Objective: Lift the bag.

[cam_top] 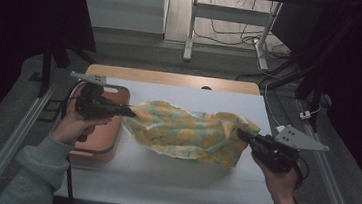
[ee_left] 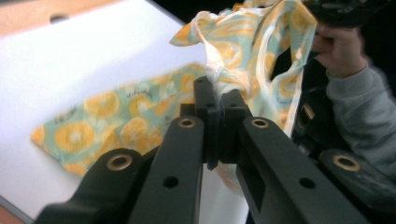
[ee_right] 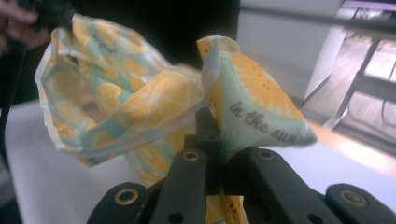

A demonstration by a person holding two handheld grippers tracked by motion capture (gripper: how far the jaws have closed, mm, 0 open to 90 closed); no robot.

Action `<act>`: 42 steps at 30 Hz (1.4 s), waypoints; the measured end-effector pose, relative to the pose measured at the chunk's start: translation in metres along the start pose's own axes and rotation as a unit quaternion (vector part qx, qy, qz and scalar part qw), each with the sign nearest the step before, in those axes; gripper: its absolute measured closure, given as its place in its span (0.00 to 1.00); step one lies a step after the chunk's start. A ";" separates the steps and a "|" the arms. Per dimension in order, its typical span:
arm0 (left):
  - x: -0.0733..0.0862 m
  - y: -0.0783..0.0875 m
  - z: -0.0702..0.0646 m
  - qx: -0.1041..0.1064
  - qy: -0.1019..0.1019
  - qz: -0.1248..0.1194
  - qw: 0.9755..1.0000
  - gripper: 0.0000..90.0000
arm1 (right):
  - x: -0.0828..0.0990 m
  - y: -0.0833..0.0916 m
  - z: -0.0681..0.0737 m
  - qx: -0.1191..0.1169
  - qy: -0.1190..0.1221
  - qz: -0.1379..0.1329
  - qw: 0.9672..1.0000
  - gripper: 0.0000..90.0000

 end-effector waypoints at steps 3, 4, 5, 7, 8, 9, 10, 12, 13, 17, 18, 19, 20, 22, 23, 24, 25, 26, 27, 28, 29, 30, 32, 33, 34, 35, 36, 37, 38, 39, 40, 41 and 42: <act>-0.010 0.005 -0.003 0.002 -0.009 -0.020 1.000 0.98 | -0.018 0.000 -0.004 0.008 0.005 -0.020 1.000 0.98; -0.014 0.007 -0.004 -0.004 -0.012 -0.027 1.000 0.98 | -0.024 -0.001 -0.005 0.014 0.011 -0.024 1.000 0.98; -0.018 0.009 -0.005 -0.006 -0.016 -0.033 0.999 0.98 | -0.030 -0.001 -0.006 0.018 0.015 -0.030 0.999 0.98; -0.027 0.012 -0.006 -0.004 -0.020 -0.042 0.999 0.98 | -0.042 -0.003 -0.009 0.025 0.018 -0.039 0.999 0.98; -0.031 0.014 -0.006 -0.008 -0.022 -0.049 0.999 0.98 | -0.048 -0.005 -0.012 0.030 0.019 -0.044 0.998 0.98; -0.036 0.015 -0.006 -0.007 -0.024 -0.054 0.998 0.98 | -0.054 -0.006 -0.014 0.032 0.018 -0.050 0.998 0.98; -0.040 0.015 -0.006 -0.004 -0.025 -0.059 0.998 0.98 | -0.060 -0.008 -0.017 0.037 0.019 -0.055 0.998 0.98; -0.048 0.016 -0.004 -0.004 -0.026 -0.072 0.997 0.98 | -0.070 -0.013 -0.022 0.054 0.029 -0.062 0.996 0.98; -0.050 0.016 -0.003 -0.003 -0.027 -0.073 0.997 0.98 | -0.074 -0.015 -0.025 0.056 0.024 -0.069 0.996 0.98; -0.052 0.006 0.018 -0.031 -0.018 -0.065 0.997 0.98 | -0.075 -0.032 -0.035 0.086 0.039 -0.059 0.994 0.98; -0.051 0.002 0.025 -0.044 -0.016 -0.058 0.997 0.98 | -0.071 -0.039 -0.038 0.089 0.036 -0.048 0.994 0.98; -0.049 -0.003 0.032 -0.059 -0.015 -0.050 0.997 0.98 | -0.065 -0.046 -0.041 0.087 0.029 -0.036 0.995 0.98; -0.047 -0.009 0.038 -0.073 -0.016 -0.040 0.996 0.98 | -0.058 -0.055 -0.045 0.087 0.021 -0.024 0.996 0.98; -0.043 -0.020 0.049 -0.092 -0.016 -0.019 0.995 0.98 | -0.040 -0.072 -0.053 0.088 0.012 0.006 0.996 0.98; -0.041 -0.025 0.054 -0.099 -0.014 -0.012 0.995 0.98 | -0.031 -0.080 -0.057 0.089 0.008 0.020 0.996 0.98; -0.039 -0.030 0.059 -0.105 -0.014 -0.006 0.994 0.98 | -0.022 -0.087 -0.060 0.091 0.004 0.033 0.995 0.98; -0.037 -0.035 0.064 -0.112 -0.013 0.002 0.994 0.98 | -0.013 -0.094 -0.064 0.092 0.000 0.045 0.995 0.98; -0.035 -0.039 0.070 -0.119 -0.010 0.008 0.993 0.98 | -0.005 -0.099 -0.068 0.093 -0.007 0.053 0.994 0.98; -0.032 -0.043 0.075 -0.120 -0.005 0.013 0.993 0.98 | 0.002 -0.104 -0.071 0.093 -0.014 0.060 0.994 0.98; -0.028 -0.047 0.079 -0.118 0.001 0.017 0.993 0.98 | 0.009 -0.108 -0.074 0.094 -0.017 0.068 0.993 0.98; -0.025 -0.051 0.083 -0.118 0.005 0.021 0.993 0.98 | 0.015 -0.111 -0.076 0.095 -0.020 0.073 0.993 0.98; -0.022 -0.054 0.087 -0.120 0.009 0.026 0.992 0.98 | 0.020 -0.114 -0.078 0.095 -0.023 0.078 0.992 0.98; -0.019 -0.058 0.092 -0.121 0.014 0.029 0.992 0.97 | 0.027 -0.116 -0.080 0.096 -0.028 0.083 0.992 0.98; -0.017 -0.060 0.094 -0.121 0.015 0.030 0.992 0.97 | 0.029 -0.117 -0.081 0.094 -0.029 0.085 0.991 0.97; -0.017 -0.061 0.095 -0.121 0.018 0.029 0.992 0.97 | 0.031 -0.118 -0.082 0.094 -0.030 0.086 0.991 0.97; -0.016 -0.062 0.097 -0.121 0.019 0.030 0.992 0.96 | 0.032 -0.118 -0.083 0.093 -0.032 0.088 0.991 0.96; -0.016 -0.062 0.097 -0.122 0.020 0.029 0.992 0.95 | 0.032 -0.118 -0.083 0.089 -0.036 0.089 0.991 0.94; -0.017 -0.062 0.097 -0.123 0.019 0.026 0.992 0.93 | 0.032 -0.117 -0.083 0.086 -0.039 0.086 0.992 0.91; -0.019 -0.062 0.097 -0.128 0.016 0.019 0.991 0.71 | 0.028 -0.115 -0.081 0.079 -0.046 0.075 0.993 0.75; -0.020 -0.061 0.096 -0.140 0.010 0.011 0.990 0.71 | 0.028 -0.115 -0.081 0.079 -0.046 0.075 0.993 0.75; -0.022 -0.059 0.095 -0.155 0.001 0.008 0.988 0.50 | 0.026 -0.114 -0.081 0.077 -0.050 0.072 0.993 0.67; -0.023 -0.058 0.091 -0.158 -0.013 0.005 0.987 0.34 | 0.025 -0.112 -0.080 0.076 -0.050 0.070 0.993 0.60; -0.024 -0.055 0.088 -0.157 -0.020 -0.001 0.987 0.24 | 0.024 -0.110 -0.079 0.073 -0.051 0.070 0.994 0.52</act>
Point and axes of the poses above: each handheld gripper's, and its own axes: y roughly backward along the jaws, x roughly out of its underside, z roughly to its left, the point moved 9 cm from there along -y, roughly forward along the jaws, and after that the axes turned 10 degrees about x, right-handed, at the moved point
